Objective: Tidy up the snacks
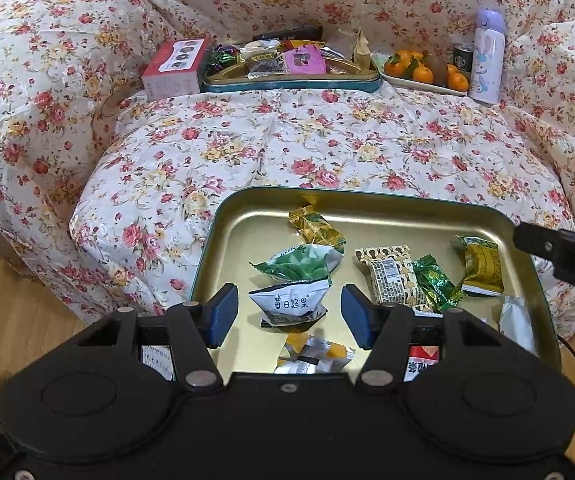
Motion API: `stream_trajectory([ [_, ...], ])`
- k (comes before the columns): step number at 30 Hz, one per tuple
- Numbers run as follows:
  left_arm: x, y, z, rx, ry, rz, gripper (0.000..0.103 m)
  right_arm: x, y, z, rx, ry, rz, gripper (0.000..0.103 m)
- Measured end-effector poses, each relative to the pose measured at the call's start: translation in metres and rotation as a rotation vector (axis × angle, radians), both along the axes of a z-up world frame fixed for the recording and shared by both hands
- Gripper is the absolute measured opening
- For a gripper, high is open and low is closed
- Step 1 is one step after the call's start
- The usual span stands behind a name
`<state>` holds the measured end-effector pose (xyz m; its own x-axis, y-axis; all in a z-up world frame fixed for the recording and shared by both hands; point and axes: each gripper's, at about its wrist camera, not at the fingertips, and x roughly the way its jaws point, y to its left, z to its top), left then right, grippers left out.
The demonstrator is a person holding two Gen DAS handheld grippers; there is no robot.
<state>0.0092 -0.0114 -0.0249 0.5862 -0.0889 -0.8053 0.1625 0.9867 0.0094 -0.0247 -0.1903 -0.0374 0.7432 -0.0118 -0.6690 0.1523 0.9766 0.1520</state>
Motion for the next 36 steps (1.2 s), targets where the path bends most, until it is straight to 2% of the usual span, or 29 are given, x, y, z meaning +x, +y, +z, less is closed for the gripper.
stream_trajectory([
  [14,-0.004,0.002,0.003,0.003,-0.015,0.024,0.062,-0.023,0.010,0.000,0.023,0.016,-0.016,0.052],
  [36,-0.004,0.001,0.001,0.012,0.002,0.025,0.062,-0.026,0.016,-0.006,-0.001,0.034,0.012,0.054],
])
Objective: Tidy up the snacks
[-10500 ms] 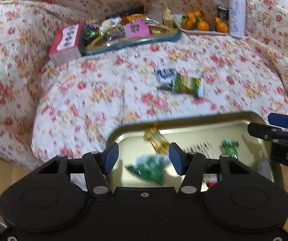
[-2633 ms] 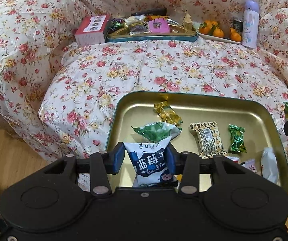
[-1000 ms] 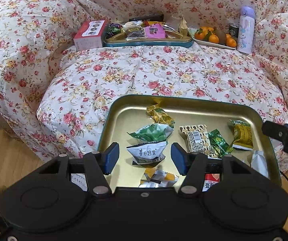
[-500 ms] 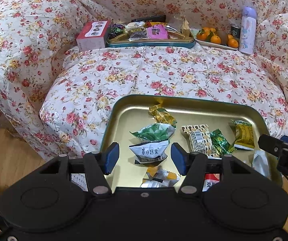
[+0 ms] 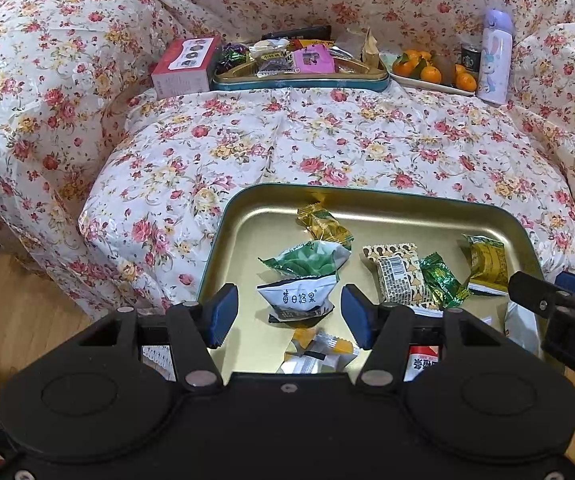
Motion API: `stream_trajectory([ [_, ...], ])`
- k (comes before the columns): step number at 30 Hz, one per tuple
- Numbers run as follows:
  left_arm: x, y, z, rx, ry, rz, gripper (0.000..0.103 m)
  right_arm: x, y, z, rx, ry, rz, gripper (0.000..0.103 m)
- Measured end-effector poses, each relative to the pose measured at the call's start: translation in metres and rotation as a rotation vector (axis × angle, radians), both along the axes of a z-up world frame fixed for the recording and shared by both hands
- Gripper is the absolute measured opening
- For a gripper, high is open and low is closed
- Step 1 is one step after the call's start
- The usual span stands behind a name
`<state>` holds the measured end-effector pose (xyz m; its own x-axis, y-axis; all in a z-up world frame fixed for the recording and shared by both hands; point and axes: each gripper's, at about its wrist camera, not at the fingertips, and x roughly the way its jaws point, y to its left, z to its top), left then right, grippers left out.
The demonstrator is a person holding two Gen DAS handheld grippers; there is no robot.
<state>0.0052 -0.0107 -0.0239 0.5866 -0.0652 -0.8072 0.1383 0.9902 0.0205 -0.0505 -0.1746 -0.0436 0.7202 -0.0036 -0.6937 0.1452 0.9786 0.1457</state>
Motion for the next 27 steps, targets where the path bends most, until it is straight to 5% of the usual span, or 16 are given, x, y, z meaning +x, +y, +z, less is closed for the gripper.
stream_trajectory([
  [27,0.0015,-0.0019,-0.0011,0.008,0.012,-0.008,0.062,-0.0002,0.0013,-0.0025,0.004,0.008,0.002,0.054],
])
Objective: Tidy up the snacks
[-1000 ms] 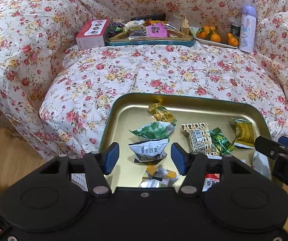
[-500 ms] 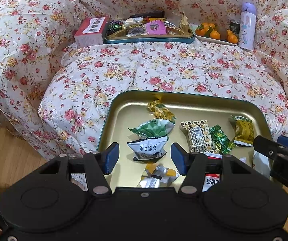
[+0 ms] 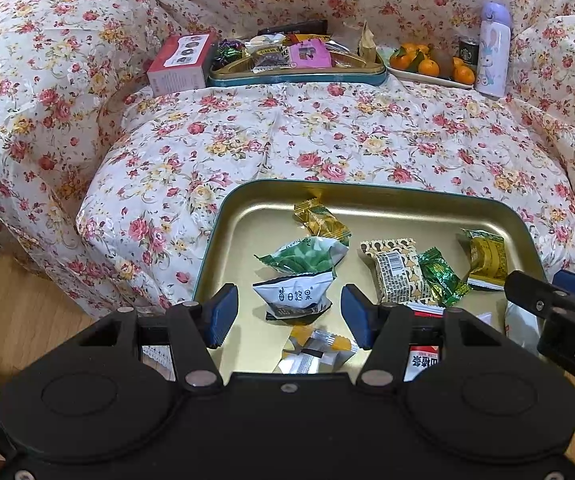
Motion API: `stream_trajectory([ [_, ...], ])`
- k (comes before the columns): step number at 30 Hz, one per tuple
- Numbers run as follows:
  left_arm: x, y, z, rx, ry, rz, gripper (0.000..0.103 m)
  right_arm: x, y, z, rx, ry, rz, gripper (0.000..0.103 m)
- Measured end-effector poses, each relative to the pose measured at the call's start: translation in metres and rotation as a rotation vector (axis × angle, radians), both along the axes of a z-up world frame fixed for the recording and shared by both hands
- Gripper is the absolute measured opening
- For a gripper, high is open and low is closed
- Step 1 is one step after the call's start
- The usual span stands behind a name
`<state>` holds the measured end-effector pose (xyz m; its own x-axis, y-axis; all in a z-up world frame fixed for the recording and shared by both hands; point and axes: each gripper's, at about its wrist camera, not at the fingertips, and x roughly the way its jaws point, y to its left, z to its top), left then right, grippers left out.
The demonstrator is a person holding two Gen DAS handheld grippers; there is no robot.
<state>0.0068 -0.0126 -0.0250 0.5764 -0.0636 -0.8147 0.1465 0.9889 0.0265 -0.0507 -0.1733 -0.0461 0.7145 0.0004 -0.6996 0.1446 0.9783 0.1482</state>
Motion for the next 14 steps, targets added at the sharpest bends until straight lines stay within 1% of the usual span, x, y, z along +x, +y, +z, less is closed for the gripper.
stream_trajectory([
  [14,-0.0015,0.0005,0.0007,0.023,-0.016,-0.005,0.062,-0.0006,0.0010,-0.0008,0.001,0.003,0.003,0.054],
])
